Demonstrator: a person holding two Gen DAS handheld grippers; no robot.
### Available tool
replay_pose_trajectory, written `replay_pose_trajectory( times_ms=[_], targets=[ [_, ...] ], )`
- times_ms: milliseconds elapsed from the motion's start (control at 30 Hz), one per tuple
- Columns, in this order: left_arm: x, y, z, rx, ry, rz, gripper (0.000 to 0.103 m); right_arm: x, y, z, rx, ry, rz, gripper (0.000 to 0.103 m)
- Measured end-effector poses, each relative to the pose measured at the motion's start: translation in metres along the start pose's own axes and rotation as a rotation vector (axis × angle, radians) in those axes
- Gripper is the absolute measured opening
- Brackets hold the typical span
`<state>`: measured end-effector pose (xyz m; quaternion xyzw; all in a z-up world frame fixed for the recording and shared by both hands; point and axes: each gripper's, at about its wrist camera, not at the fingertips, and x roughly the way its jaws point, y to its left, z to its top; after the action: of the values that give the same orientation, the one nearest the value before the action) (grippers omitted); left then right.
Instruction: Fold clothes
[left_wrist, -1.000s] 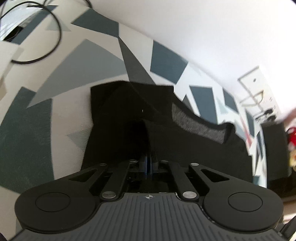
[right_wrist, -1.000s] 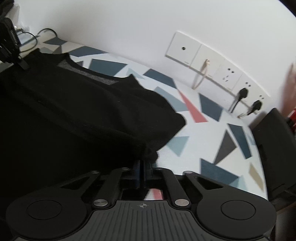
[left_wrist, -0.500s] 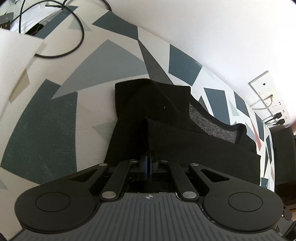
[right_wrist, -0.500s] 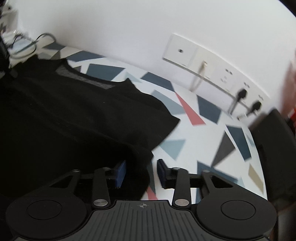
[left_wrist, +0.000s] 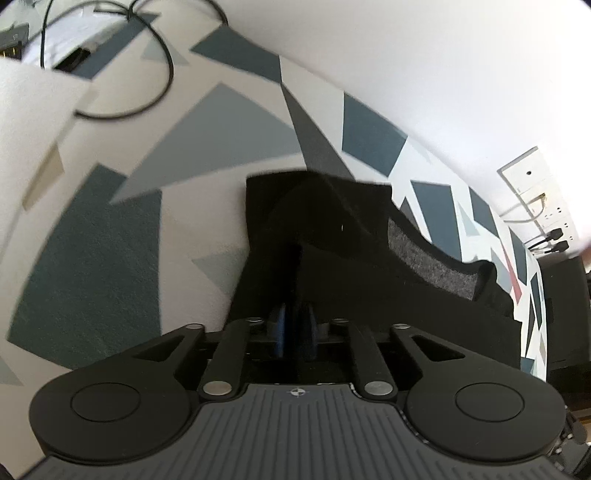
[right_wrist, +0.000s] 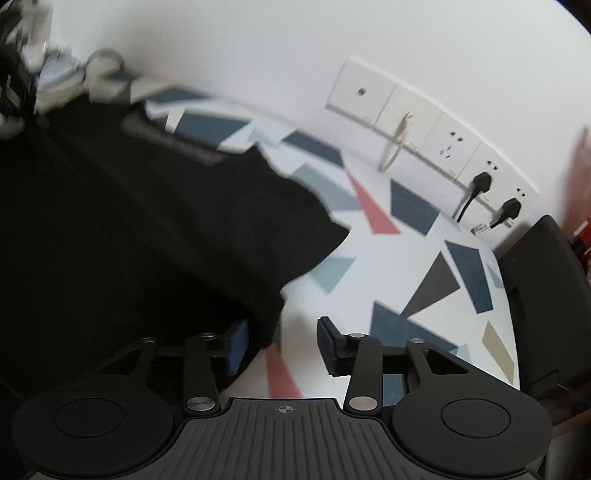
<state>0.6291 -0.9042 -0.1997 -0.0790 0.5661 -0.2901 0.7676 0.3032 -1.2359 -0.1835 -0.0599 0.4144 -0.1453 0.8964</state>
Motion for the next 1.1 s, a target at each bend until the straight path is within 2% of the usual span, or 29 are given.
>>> replay_pose_trajectory(
  times_ms=[100, 167, 200, 300, 400, 467, 500, 533, 567, 600, 633, 700, 900, 1100],
  targets=[
    [-0.005, 0.003, 0.009, 0.010, -0.038, 0.025, 0.036, -0.001, -0.026, 0.013, 0.155, -0.060, 0.024, 0.051],
    [-0.001, 0.004, 0.016, 0.017, -0.044, 0.042, 0.038, 0.010, -0.044, 0.022, 0.284, -0.076, 0.039, 0.053],
    [0.001, 0.005, 0.020, 0.020, -0.046, 0.051, 0.040, 0.020, -0.052, 0.025, 0.347, -0.070, 0.048, 0.058],
    [0.013, 0.000, 0.026, 0.078, -0.042, 0.089, 0.052, 0.056, -0.071, 0.031, 0.510, -0.028, 0.069, 0.060],
    [0.021, -0.009, 0.028, 0.149, -0.055, 0.107, 0.059, 0.086, -0.077, 0.032, 0.581, 0.029, 0.063, 0.060],
    [0.025, -0.017, 0.028, 0.192, -0.063, 0.124, 0.058, 0.098, -0.075, 0.034, 0.594, 0.045, 0.059, 0.059],
    [0.027, -0.020, 0.027, 0.207, -0.067, 0.121, 0.035, 0.100, -0.071, 0.036, 0.581, 0.043, 0.056, 0.054],
    [0.028, -0.024, 0.025, 0.217, -0.067, 0.119, 0.016, 0.102, -0.067, 0.038, 0.564, 0.041, 0.054, 0.049],
    [0.030, -0.027, 0.024, 0.225, -0.065, 0.120, 0.012, 0.103, -0.062, 0.041, 0.547, 0.043, 0.063, 0.028],
    [0.030, -0.031, 0.022, 0.242, -0.073, 0.132, 0.010, 0.104, -0.059, 0.044, 0.528, 0.044, 0.062, 0.011],
    [0.031, -0.036, 0.020, 0.265, -0.085, 0.150, 0.010, 0.106, -0.055, 0.047, 0.509, 0.045, 0.058, 0.007],
    [0.032, -0.040, 0.016, 0.287, -0.108, 0.186, 0.010, 0.110, -0.050, 0.054, 0.471, 0.040, 0.034, 0.006],
    [0.038, -0.044, 0.019, 0.269, -0.170, 0.233, 0.010, 0.138, -0.050, 0.086, 0.395, 0.026, -0.028, 0.005],
    [0.050, -0.041, 0.043, 0.236, -0.214, 0.248, 0.010, 0.173, -0.049, 0.120, 0.336, 0.004, -0.066, 0.004]
  ],
)
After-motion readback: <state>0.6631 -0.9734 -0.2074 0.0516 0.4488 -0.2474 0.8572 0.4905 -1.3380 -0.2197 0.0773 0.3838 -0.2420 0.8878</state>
